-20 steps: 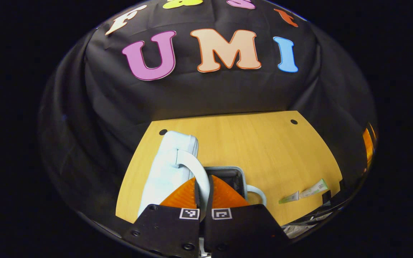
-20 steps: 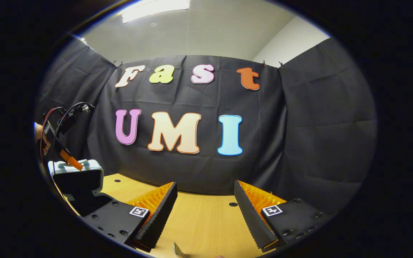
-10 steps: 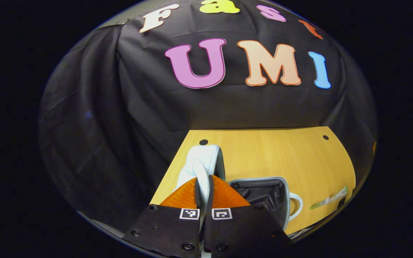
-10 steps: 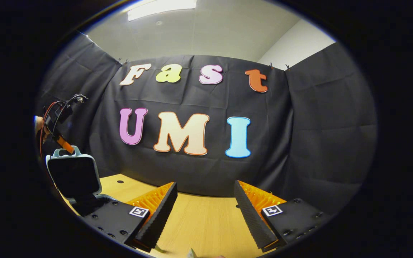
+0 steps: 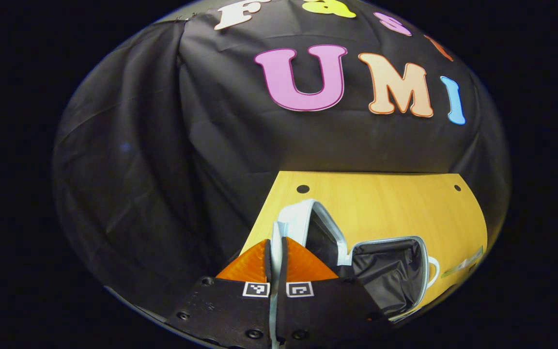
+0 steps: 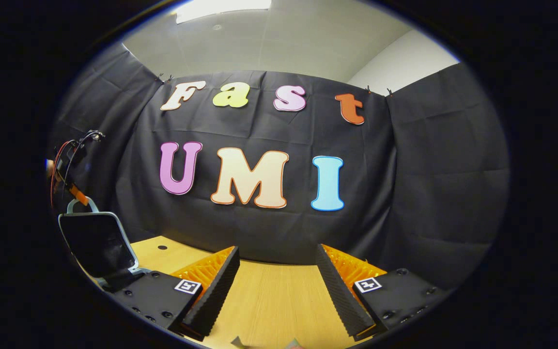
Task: First open the suitcase, pack the skin care products into it, and then close the suitcase.
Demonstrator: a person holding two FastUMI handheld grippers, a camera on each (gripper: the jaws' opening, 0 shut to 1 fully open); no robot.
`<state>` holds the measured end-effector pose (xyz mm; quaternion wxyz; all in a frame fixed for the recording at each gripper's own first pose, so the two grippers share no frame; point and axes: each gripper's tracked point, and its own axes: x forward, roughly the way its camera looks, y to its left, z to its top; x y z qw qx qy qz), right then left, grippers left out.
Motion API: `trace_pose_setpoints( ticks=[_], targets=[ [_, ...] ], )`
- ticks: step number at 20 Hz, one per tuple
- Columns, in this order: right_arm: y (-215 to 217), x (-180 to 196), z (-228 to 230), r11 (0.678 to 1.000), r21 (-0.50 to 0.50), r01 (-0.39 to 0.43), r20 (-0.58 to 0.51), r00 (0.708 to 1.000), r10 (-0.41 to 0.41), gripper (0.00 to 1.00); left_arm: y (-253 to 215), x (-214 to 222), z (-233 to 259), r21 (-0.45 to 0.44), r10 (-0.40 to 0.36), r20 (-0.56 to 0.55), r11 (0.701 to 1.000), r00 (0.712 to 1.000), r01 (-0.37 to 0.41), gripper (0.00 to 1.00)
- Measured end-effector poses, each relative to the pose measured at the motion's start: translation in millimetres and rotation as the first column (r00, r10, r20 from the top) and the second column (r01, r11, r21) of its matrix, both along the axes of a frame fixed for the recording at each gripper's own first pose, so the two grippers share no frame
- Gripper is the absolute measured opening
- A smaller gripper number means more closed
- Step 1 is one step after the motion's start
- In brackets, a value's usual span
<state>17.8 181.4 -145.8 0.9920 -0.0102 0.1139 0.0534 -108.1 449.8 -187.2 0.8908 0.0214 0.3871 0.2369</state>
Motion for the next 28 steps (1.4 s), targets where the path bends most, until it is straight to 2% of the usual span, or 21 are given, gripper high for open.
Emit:
trace_pose_setpoints(
  ticks=[7,13,16,18,20,22,25,26,28],
  targets=[
    [19,5,-15,0.999,-0.051,0.008,-0.043,0.999,-0.01,0.98,62,-20,-49,-0.04,0.097,-0.045,0.994,0.994,-0.098,0.0],
    [21,11,-23,0.997,-0.079,0.012,-0.061,0.998,-0.017,1.0,92,-44,-86,-0.064,0.178,-0.072,0.981,0.981,-0.183,0.0],
    [15,12,-24,0.997,-0.075,0.03,-0.066,0.997,-0.035,0.98,102,-53,-96,-0.036,0.223,-0.061,0.973,0.973,-0.226,0.04],
    [10,13,-24,0.997,-0.073,0.034,-0.064,0.997,-0.038,0.98,102,-48,-88,-0.037,0.228,0.011,0.973,0.974,-0.228,0.17],
    [4,14,-23,0.997,-0.071,0.029,-0.061,0.998,-0.034,0.98,92,-39,-71,-0.041,0.214,0.093,0.977,0.972,-0.211,0.56],
    [-6,17,-22,0.998,-0.057,0.033,-0.06,0.998,-0.037,0.98,80,-29,-48,0.013,0.186,0.175,0.981,0.967,-0.192,0.95],
    [-26,20,-16,0.999,-0.022,0.048,-0.053,0.997,-0.049,0.99,48,-11,-17,0.053,0.144,0.301,0.984,0.943,-0.167,0.95],
    [-35,21,-11,0.998,-0.008,0.056,-0.036,0.998,-0.057,0.96,33,-8,-8,0.051,0.133,0.334,0.986,0.933,-0.159,0.95],
    [-51,26,1,0.997,0.022,0.069,-0.003,0.998,-0.069,1.0,-2,4,6,0.037,0.094,0.406,0.992,0.909,-0.119,0.96]
  ],
)
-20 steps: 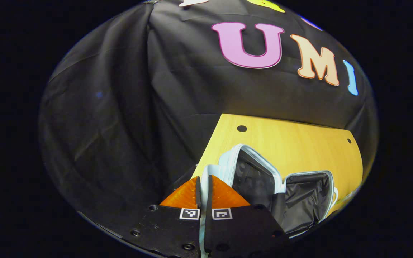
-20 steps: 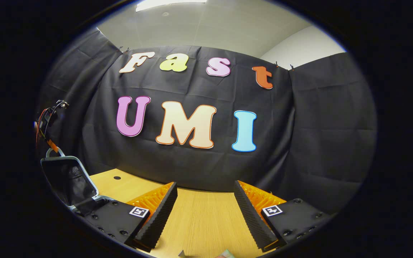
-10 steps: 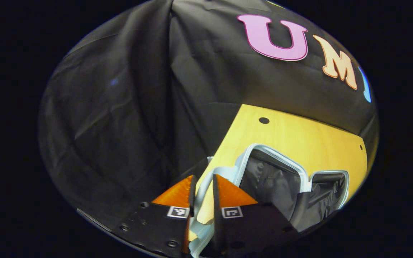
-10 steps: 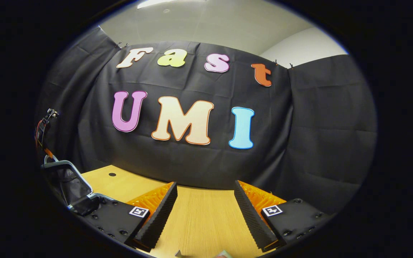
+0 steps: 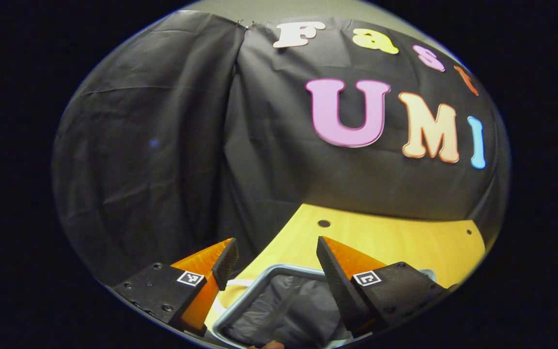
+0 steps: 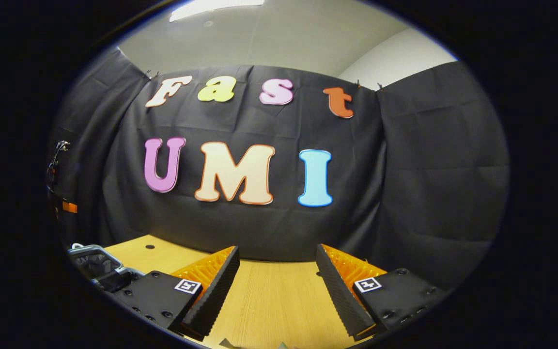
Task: First open the suitcase, pack the skin care products into it, and then close the suitcase.
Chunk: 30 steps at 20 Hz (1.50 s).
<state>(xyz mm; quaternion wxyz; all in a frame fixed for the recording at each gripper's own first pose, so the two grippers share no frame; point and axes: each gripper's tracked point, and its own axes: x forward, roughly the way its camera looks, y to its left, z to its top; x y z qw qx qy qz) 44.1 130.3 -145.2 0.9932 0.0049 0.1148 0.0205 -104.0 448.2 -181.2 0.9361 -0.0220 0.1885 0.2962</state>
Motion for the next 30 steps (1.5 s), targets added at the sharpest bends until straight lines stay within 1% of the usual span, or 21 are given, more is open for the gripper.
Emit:
trace_pose_setpoints(
  ticks=[2,3,5,8,9,10,12,14,19,22,24,26,28,30],
  targets=[
    [-13,3,3,1.0,0.014,0.002,0.022,1.0,-0.002,1.0,-30,8,12,-0.008,-0.017,0.058,1.0,0.998,0.017,0.95],
    [-21,4,4,1.0,0.016,0.003,0.028,1.0,-0.003,0.98,-44,9,17,-0.01,-0.017,0.075,1.0,0.997,0.018,0.94],
    [-31,2,3,1.0,0.028,-0.014,0.026,1.0,0.013,0.99,-77,12,24,-0.014,-0.056,0.099,0.998,0.994,0.058,0.94],
    [-39,-1,3,0.996,0.064,-0.069,0.021,0.997,0.068,0.98,-129,27,21,-0.005,-0.12,0.088,0.993,0.989,0.121,0.94],
    [-46,0,0,0.995,0.06,-0.074,0.014,0.997,0.073,0.98,-148,32,22,-0.001,-0.143,0.083,0.99,0.986,0.144,0.96],
    [-54,-1,0,0.995,0.058,-0.076,0.014,0.997,0.075,0.98,-166,36,22,0.004,-0.168,0.08,0.986,0.983,0.168,0.94],
    [-62,-4,-3,0.994,0.07,-0.089,0.01,0.996,0.088,0.99,-205,43,15,0.002,-0.228,0.062,0.974,0.972,0.229,0.94],
    [-67,-8,-9,0.99,0.073,-0.118,0.001,0.993,0.118,0.98,-238,49,8,0.003,-0.268,0.048,0.963,0.962,0.268,0.96],
    [-85,-15,-20,0.983,0.068,-0.171,-0.004,0.985,0.171,0.98,-316,57,-12,-0.022,-0.34,0.053,0.94,0.939,0.341,0.96],
    [-89,-23,-26,0.978,0.079,-0.195,-0.012,0.98,0.197,0.98,-358,58,-31,-0.062,-0.377,0.054,0.923,0.925,0.38,0.96],
    [-89,-29,-28,0.972,0.065,-0.226,-0.012,0.974,0.227,0.99,-385,58,-46,-0.093,-0.411,0.052,0.905,0.91,0.414,0.94],
    [-89,-33,-34,0.967,0.056,-0.25,-0.025,0.967,0.252,0.99,-411,59,-64,-0.129,-0.45,0.04,0.883,0.892,0.451,0.96],
    [-87,-37,-35,0.96,0.061,-0.273,-0.032,0.961,0.276,0.99,-442,58,-82,-0.182,-0.494,0.041,0.851,0.869,0.492,0.95],
    [-80,-42,-35,0.947,0.072,-0.313,-0.034,0.948,0.316,0.99,-469,56,-97,-0.211,-0.54,0.042,0.818,0.841,0.535,0.94]
  ],
)
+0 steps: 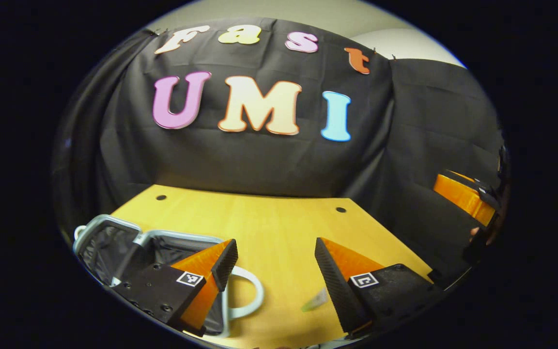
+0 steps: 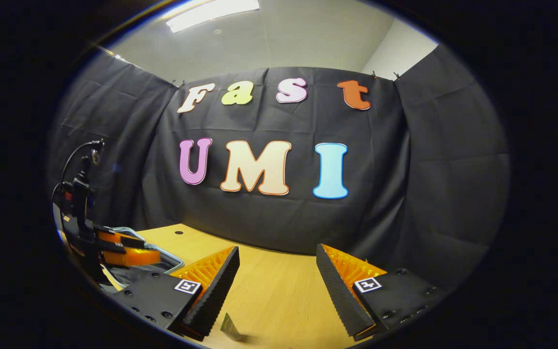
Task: First open the suitcase, pack the skin care products into it, and then close the suitcase.
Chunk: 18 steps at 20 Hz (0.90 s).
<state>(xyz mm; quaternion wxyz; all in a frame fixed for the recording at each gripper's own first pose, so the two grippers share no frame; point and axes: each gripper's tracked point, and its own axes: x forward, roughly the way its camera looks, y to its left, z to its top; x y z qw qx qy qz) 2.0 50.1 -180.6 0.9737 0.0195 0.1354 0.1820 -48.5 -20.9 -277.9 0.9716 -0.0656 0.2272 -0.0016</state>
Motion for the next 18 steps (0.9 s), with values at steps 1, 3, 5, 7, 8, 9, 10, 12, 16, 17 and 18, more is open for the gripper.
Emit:
trace_pose_setpoints(
  ticks=[1,3,5,7,8,9,10,12,16,17,18],
  targets=[
    [4,-3,-1,1.0,0.006,-0.02,-0.002,1.0,0.02,0.99,-10,-2,-8,-0.002,-0.021,-0.009,1.0,1.0,0.021,0.93],
    [3,-7,-3,0.999,0.001,-0.035,-0.005,0.999,0.035,0.99,-28,-10,-28,-0.001,-0.055,-0.048,0.998,0.997,0.055,0.92],
    [2,-14,-8,0.999,-0.01,-0.048,-0.015,0.999,0.048,0.99,-42,-17,-46,-0.002,-0.081,-0.085,0.997,0.993,0.081,0.92],
    [0,-20,-12,0.998,-0.018,-0.055,-0.022,0.998,0.054,0.98,-53,-25,-66,-0.02,-0.096,-0.124,0.995,0.988,0.094,0.91],
    [-1,-22,-15,0.998,-0.011,-0.055,-0.034,0.998,0.055,0.99,-56,-27,-76,-0.027,-0.101,-0.141,0.995,0.985,0.099,0.91],
    [-2,-26,-19,0.999,-0.005,-0.054,-0.049,0.997,0.054,0.99,-59,-29,-86,-0.034,-0.105,-0.155,0.994,0.982,0.101,0.92],
    [-2,-30,-24,0.998,-0.002,-0.056,-0.064,0.996,0.055,0.99,-62,-30,-94,-0.041,-0.11,-0.168,0.994,0.98,0.105,0.92],
    [0,-37,-32,0.998,-0.011,-0.066,-0.085,0.994,0.065,0.99,-63,-29,-113,-0.046,-0.098,-0.19,0.995,0.977,0.091,0.82],
    [7,-52,-43,0.995,-0.027,-0.098,-0.103,0.99,0.095,0.99,-66,-29,-149,-0.081,-0.086,-0.255,0.994,0.963,0.068,0.42],
    [10,-56,-49,0.994,-0.029,-0.108,-0.111,0.988,0.104,1.0,-66,-29,-157,-0.083,-0.086,-0.272,0.994,0.958,0.065,0.53],
    [13,-61,-55,0.993,-0.03,-0.118,-0.122,0.986,0.113,0.99,-66,-29,-162,-0.082,-0.087,-0.286,0.994,0.954,0.066,0.44]
  ],
)
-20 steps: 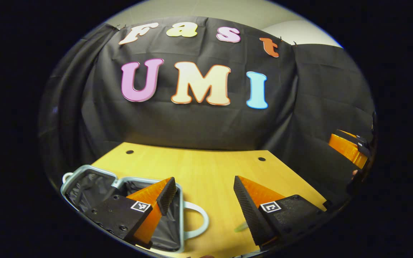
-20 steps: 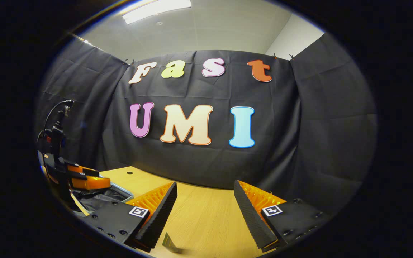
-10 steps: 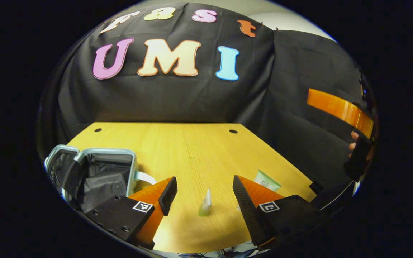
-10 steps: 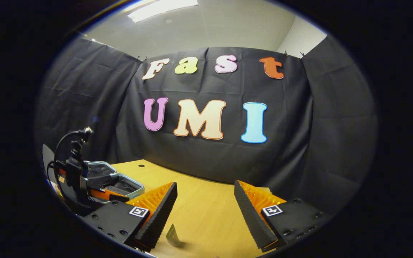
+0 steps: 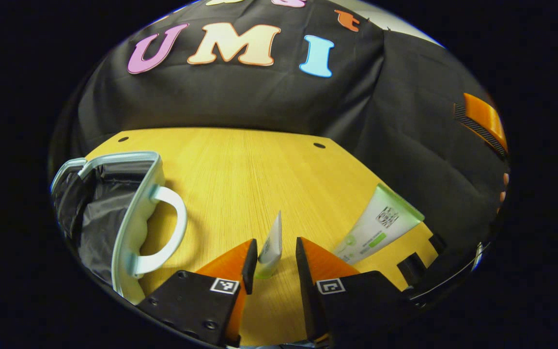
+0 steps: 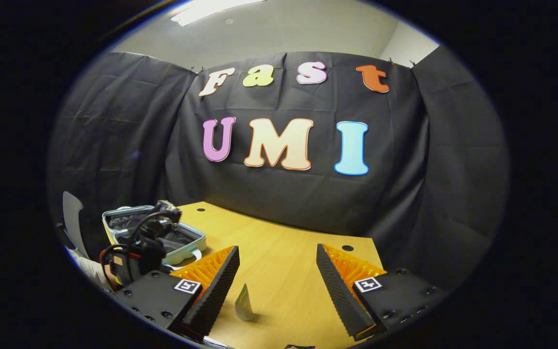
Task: First open the suitcase, pack the skin care products into it, and then close the suitcase.
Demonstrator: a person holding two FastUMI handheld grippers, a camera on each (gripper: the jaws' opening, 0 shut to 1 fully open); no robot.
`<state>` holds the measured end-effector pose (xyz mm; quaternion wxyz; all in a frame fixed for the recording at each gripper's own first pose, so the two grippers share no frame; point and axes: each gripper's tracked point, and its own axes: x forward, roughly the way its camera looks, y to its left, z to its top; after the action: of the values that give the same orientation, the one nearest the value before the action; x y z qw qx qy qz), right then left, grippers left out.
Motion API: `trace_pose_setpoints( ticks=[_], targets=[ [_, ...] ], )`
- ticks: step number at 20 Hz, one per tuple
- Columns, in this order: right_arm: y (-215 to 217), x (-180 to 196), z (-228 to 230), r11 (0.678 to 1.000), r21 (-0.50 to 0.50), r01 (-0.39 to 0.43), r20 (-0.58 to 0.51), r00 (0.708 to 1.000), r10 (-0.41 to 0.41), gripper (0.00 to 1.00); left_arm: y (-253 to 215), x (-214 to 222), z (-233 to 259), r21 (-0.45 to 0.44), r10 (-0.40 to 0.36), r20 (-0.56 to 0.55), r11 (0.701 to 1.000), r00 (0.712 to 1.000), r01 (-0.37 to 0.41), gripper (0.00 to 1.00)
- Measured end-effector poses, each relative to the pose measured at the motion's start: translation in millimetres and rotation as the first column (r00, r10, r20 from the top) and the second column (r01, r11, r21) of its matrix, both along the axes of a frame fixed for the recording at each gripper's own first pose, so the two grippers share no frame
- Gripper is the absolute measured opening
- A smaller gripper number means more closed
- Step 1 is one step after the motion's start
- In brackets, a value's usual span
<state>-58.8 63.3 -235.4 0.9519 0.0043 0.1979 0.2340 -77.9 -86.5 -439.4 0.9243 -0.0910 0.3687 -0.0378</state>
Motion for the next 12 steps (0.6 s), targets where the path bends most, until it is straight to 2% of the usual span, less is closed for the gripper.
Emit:
trace_pose_setpoints(
  ticks=[2,3,7,12],
  targets=[
    [9,-9,-11,1.0,0.002,-0.028,-0.014,1.0,0.028,0.99,-3,3,-3,-0.009,-0.007,0.002,1.0,1.0,0.007,0.2],
    [14,-14,-19,0.999,-0.002,-0.045,-0.024,0.999,0.045,0.99,-8,0,1,-0.029,-0.02,-0.011,0.999,1.0,0.02,0.16],
    [30,-33,-66,0.995,-0.033,-0.097,-0.087,0.992,0.094,0.99,-6,1,17,-0.04,-0.019,-0.018,0.999,1.0,0.019,0.1],
    [44,-53,-131,0.989,-0.057,-0.138,-0.216,0.969,0.123,0.99,13,-4,67,-0.008,0.018,0.011,1.0,1.0,-0.018,0.09]
  ],
)
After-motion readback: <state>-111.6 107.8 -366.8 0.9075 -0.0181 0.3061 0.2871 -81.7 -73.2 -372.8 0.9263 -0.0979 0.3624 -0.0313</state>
